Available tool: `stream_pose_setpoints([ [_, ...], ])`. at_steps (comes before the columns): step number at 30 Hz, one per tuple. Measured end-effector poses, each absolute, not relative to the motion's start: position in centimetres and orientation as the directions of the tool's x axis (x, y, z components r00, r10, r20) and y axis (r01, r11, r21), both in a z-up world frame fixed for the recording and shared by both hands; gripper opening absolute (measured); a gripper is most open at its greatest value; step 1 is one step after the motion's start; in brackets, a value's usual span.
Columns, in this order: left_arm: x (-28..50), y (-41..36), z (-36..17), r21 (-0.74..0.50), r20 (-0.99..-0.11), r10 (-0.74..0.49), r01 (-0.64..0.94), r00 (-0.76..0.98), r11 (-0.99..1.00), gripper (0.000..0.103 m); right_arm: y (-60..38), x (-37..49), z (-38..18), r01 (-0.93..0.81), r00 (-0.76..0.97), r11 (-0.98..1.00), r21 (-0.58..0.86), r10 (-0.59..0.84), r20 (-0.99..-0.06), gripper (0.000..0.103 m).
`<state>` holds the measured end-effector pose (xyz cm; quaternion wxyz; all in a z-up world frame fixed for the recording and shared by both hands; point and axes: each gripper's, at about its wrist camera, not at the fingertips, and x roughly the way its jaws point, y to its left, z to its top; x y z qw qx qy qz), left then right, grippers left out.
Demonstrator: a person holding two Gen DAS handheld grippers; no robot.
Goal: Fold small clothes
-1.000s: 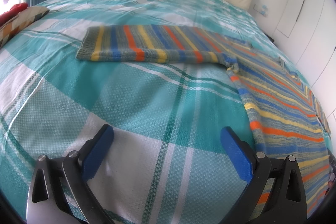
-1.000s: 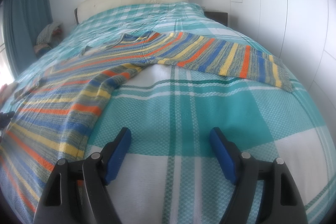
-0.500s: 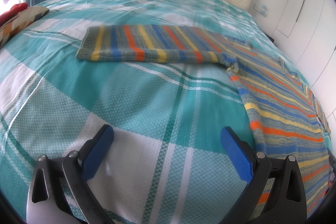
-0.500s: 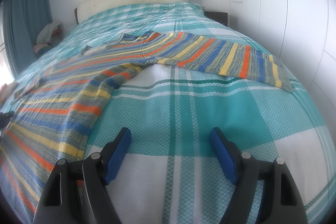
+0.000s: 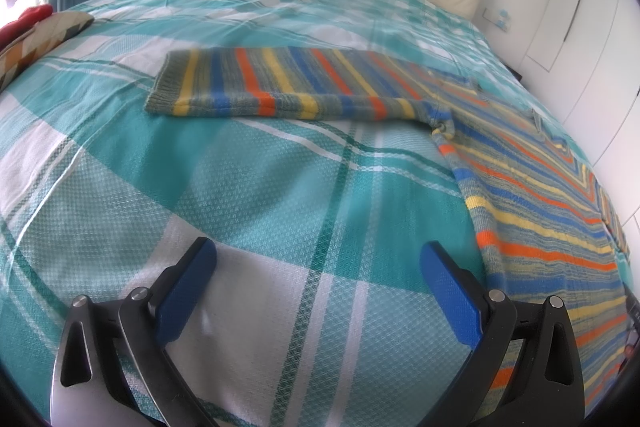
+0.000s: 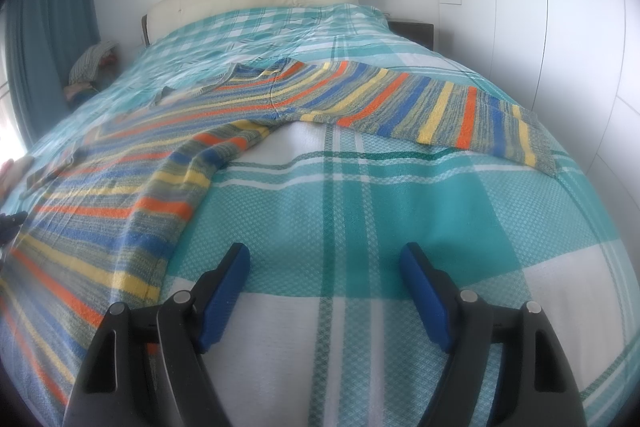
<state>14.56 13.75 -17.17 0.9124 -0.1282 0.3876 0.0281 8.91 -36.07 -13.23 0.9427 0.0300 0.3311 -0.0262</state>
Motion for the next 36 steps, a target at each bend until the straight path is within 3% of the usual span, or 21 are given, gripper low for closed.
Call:
stream_pose_setpoints([
  [7,14.6,13.5,-17.2,-0.214,-0.715,-0.05,-0.15,0.697,0.965,0.102,-36.5,8.8,-12.9,0.064,0.771,0.996,0.059,-0.012,-0.637,0.077],
  [10,14.6,13.5,-17.2,-0.216,-0.714,-0.051,-0.15,0.698,0.965,0.102,-39.5,8.5,-11.2,0.039,0.758,0.976,0.216,0.112,-0.642,0.076],
  [16,14.5,13.4,-17.1,-0.22,-0.712,-0.054,-0.15,0.7,0.964,0.102,-52.8,6.7,-7.2,0.281,0.824,0.814,0.509,0.068,-0.563,0.077],
  [20,14.4,13.2,-17.1,-0.222,-0.711,-0.055,-0.15,0.701,0.963,0.102,-59.2,8.0,-8.0,0.354,0.796,0.689,0.633,0.134,-0.591,0.076],
  [24,14.4,13.3,-17.1,-0.221,-0.712,-0.054,-0.151,0.7,0.963,0.102,-61.5,10.7,-9.2,0.361,0.765,0.661,0.658,0.194,-0.614,0.066],
  [29,14.4,13.3,-17.1,-0.216,-0.714,-0.05,-0.152,0.698,0.964,0.102,-62.3,13.6,-10.7,0.446,0.715,0.682,0.58,0.118,-0.689,0.056],
  [32,14.5,13.2,-17.2,-0.214,-0.716,-0.048,-0.153,0.697,0.965,0.102,-62.2,14.6,-11.5,0.471,0.678,0.699,0.537,0.102,-0.728,0.031],
  [34,14.6,13.2,-17.2,-0.215,-0.716,-0.049,-0.153,0.697,0.965,0.102,-61.7,15.0,-11.5,0.465,0.651,0.736,0.493,0.093,-0.753,0.009],
  [36,14.6,13.2,-17.2,-0.215,-0.716,-0.049,-0.153,0.697,0.965,0.102,-61.1,15.0,-10.4,0.461,0.64,0.769,0.442,0.057,-0.766,0.005],
])
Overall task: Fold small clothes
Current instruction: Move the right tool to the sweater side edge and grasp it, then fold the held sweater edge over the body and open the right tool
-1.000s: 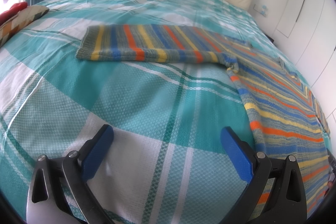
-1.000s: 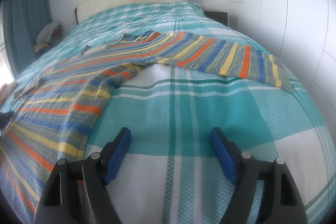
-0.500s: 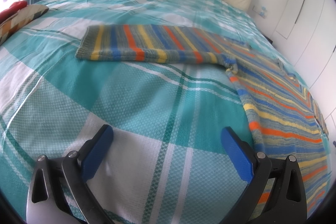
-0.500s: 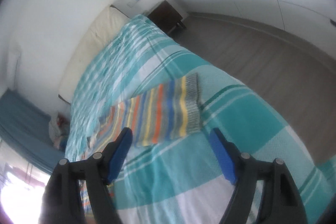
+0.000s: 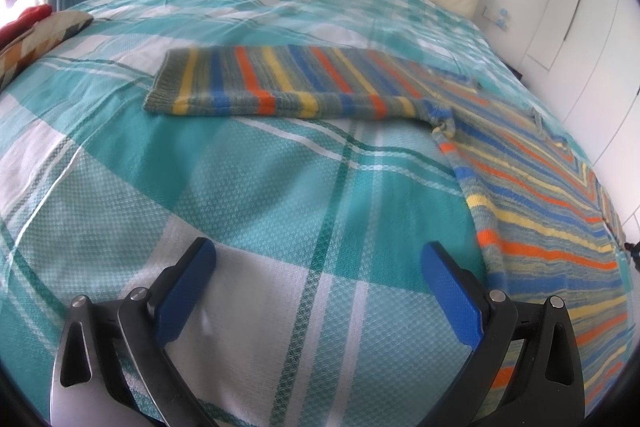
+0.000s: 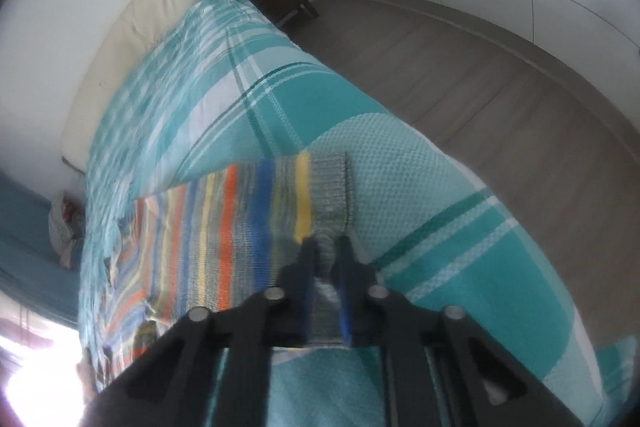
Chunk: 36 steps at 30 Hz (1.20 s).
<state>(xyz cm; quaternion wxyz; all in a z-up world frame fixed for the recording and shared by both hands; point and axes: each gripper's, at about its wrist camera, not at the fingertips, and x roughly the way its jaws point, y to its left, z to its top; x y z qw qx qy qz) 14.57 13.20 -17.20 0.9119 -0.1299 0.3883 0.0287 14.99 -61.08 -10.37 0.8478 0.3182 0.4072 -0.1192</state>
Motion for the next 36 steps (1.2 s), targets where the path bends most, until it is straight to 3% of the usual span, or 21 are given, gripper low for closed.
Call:
stream_pose_setpoints([
  [5,14.6,13.2,-17.2,-0.216,-0.715,-0.049,-0.153,0.697,0.964,0.102,-57.0,15.2,-2.5,0.345,0.744,0.853,0.392,0.006,-0.668,0.005],
  [11,14.6,13.2,-17.2,-0.225,-0.711,-0.055,-0.154,0.701,0.962,0.102,-44.8,19.7,7.6,0.011,0.802,0.935,0.354,0.203,-0.562,0.005],
  [15,14.6,13.2,-17.2,-0.225,-0.712,-0.054,-0.154,0.7,0.962,0.102,-35.2,23.2,8.6,-0.144,0.761,0.944,0.296,0.297,-0.577,0.005],
  [20,14.6,13.2,-17.2,-0.226,-0.711,-0.055,-0.154,0.701,0.962,0.102,-24.4,27.2,5.3,-0.261,0.689,0.938,0.228,0.347,-0.637,0.005],
  [21,14.6,13.2,-17.2,-0.227,-0.711,-0.056,-0.153,0.701,0.962,0.102,-22.6,28.0,4.3,-0.279,0.672,0.932,0.23,0.36,-0.647,0.008],
  [22,14.6,13.2,-17.2,-0.23,-0.71,-0.058,-0.153,0.702,0.961,0.102,-21.3,28.8,3.1,-0.29,0.642,0.921,0.259,0.388,-0.661,0.022],
  [23,14.5,13.3,-17.1,-0.232,-0.709,-0.06,-0.153,0.703,0.961,0.102,-20.5,29.3,2.2,-0.292,0.603,0.909,0.299,0.417,-0.68,0.038],
  [24,14.4,13.3,-17.1,-0.235,-0.708,-0.061,-0.153,0.703,0.96,0.102,-19.9,30.4,1.2,-0.291,0.569,0.887,0.359,0.462,-0.68,0.068],
  [26,14.4,13.3,-17.1,-0.237,-0.707,-0.063,-0.153,0.704,0.959,0.102,-19.8,30.7,0.5,-0.291,0.553,0.845,0.449,0.531,-0.642,0.07],
  [29,14.3,13.4,-17.1,-0.244,-0.705,-0.068,-0.152,0.706,0.958,0.102,-19.9,30.5,0.3,-0.292,0.552,0.847,0.445,0.529,-0.645,0.07],
  [36,14.2,13.6,-17.1,-0.255,-0.702,-0.076,-0.151,0.709,0.955,0.102,-26.7,27.6,-2.6,-0.179,0.599,0.946,0.27,0.322,-0.733,0.074],
])
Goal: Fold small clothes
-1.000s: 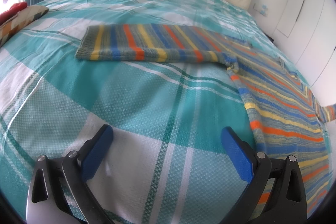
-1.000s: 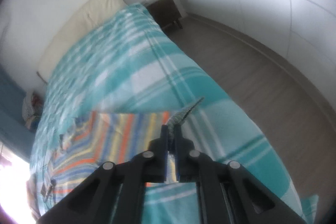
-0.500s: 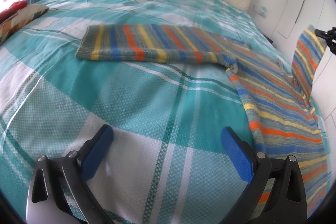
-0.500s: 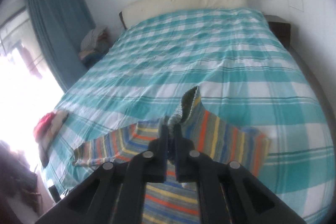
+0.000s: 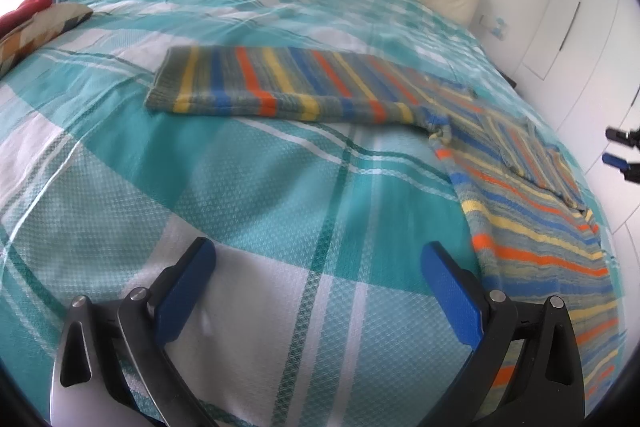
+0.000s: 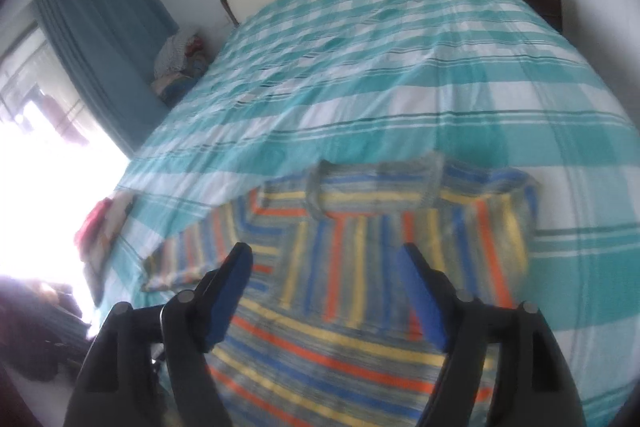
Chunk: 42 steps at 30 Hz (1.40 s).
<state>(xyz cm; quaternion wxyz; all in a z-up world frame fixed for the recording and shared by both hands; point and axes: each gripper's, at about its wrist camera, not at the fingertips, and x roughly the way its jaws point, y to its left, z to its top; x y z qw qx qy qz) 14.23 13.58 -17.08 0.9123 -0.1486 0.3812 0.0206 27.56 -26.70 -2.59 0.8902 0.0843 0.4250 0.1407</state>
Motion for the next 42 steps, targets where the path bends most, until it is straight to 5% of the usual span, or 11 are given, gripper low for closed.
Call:
stream_pose_setpoints([
  [7,14.2,13.6,-17.1,-0.253,-0.703,-0.074,-0.152,0.708,0.956,0.102,-36.9,20.0,-10.1,0.04,0.604,0.998,-0.043,-0.059,-0.794,0.074],
  [12,14.2,13.6,-17.1,-0.254,-0.703,-0.074,-0.152,0.708,0.955,0.102,-42.5,13.8,-12.4,0.152,0.663,0.98,-0.129,-0.198,-0.722,0.075],
  [16,14.2,13.6,-17.1,-0.246,-0.706,-0.069,-0.153,0.705,0.957,0.102,-44.4,12.3,-13.3,0.215,0.678,0.972,-0.096,-0.22,-0.702,0.099],
  [18,14.3,13.6,-17.2,-0.238,-0.71,-0.063,-0.155,0.701,0.959,0.102,-44.5,12.5,-13.8,0.22,0.674,0.971,-0.092,-0.22,-0.705,0.102],
  [42,14.6,13.4,-17.2,-0.213,-0.72,-0.046,-0.158,0.692,0.964,0.102,-43.8,12.5,-13.9,0.22,0.687,0.972,-0.082,-0.215,-0.694,0.103],
])
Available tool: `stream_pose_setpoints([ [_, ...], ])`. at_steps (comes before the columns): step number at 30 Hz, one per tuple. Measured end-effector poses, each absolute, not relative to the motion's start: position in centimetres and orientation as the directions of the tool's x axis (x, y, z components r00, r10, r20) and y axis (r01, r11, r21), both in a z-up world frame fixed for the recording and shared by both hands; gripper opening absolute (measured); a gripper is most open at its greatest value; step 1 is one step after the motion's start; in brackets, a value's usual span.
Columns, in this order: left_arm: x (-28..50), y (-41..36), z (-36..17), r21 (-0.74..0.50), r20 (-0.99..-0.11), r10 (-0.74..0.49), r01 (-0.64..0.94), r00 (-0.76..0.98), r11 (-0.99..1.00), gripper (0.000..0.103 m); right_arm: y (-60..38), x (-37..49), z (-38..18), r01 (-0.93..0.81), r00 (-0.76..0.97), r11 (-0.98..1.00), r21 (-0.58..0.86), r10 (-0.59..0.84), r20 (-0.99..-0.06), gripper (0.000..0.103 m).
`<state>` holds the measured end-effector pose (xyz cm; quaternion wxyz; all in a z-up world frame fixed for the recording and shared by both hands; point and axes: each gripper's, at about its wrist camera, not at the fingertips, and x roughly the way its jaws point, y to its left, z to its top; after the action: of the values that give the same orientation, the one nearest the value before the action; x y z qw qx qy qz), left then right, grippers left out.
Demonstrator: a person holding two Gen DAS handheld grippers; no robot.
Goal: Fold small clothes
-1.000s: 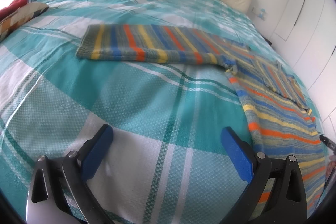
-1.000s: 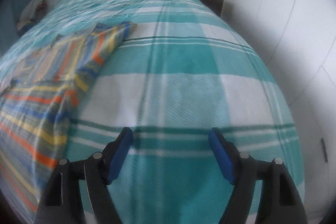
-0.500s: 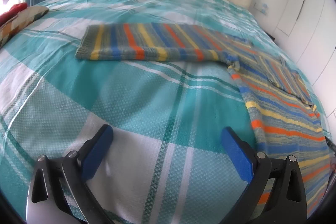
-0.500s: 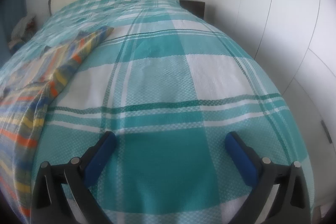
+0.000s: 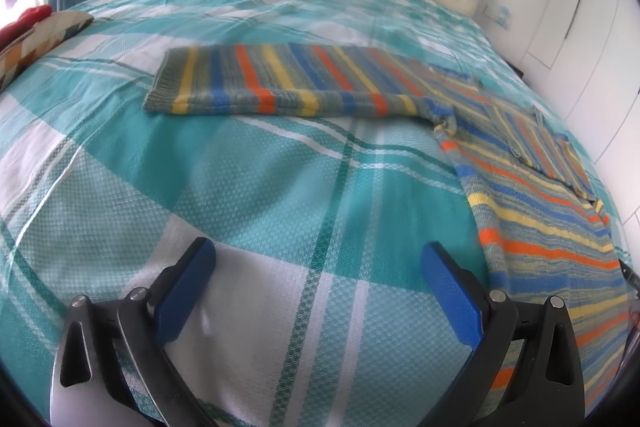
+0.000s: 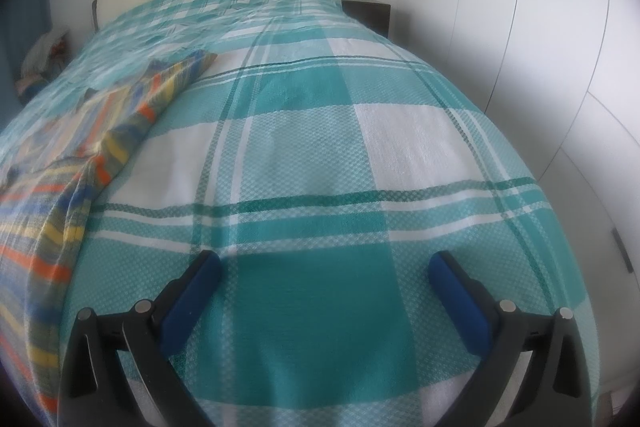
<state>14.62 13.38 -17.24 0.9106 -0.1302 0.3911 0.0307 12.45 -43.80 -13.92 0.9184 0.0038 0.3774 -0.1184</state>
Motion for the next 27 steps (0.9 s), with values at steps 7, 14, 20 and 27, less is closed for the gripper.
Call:
stream_pose_setpoints([
  [7,14.86,13.26,-17.35,-0.19,-0.73,-0.03,-0.16,0.683,0.969,0.102,-43.77,12.49,-13.95,0.221,0.687,0.972,-0.083,-0.215,-0.694,0.103],
  [14,15.0,13.11,-17.42,-0.174,-0.736,-0.02,-0.16,0.676,0.972,0.102,-43.77,12.48,-13.94,0.221,0.687,0.972,-0.083,-0.215,-0.694,0.103],
  [20,15.05,13.03,-17.46,-0.163,-0.742,-0.015,-0.159,0.67,0.974,0.102,-43.76,12.5,-13.94,0.221,0.687,0.972,-0.083,-0.215,-0.694,0.103],
  [27,15.24,12.83,-17.4,-0.148,-0.756,-0.011,-0.155,0.655,0.977,0.103,-43.76,12.5,-13.94,0.221,0.687,0.972,-0.081,-0.214,-0.694,0.103],
])
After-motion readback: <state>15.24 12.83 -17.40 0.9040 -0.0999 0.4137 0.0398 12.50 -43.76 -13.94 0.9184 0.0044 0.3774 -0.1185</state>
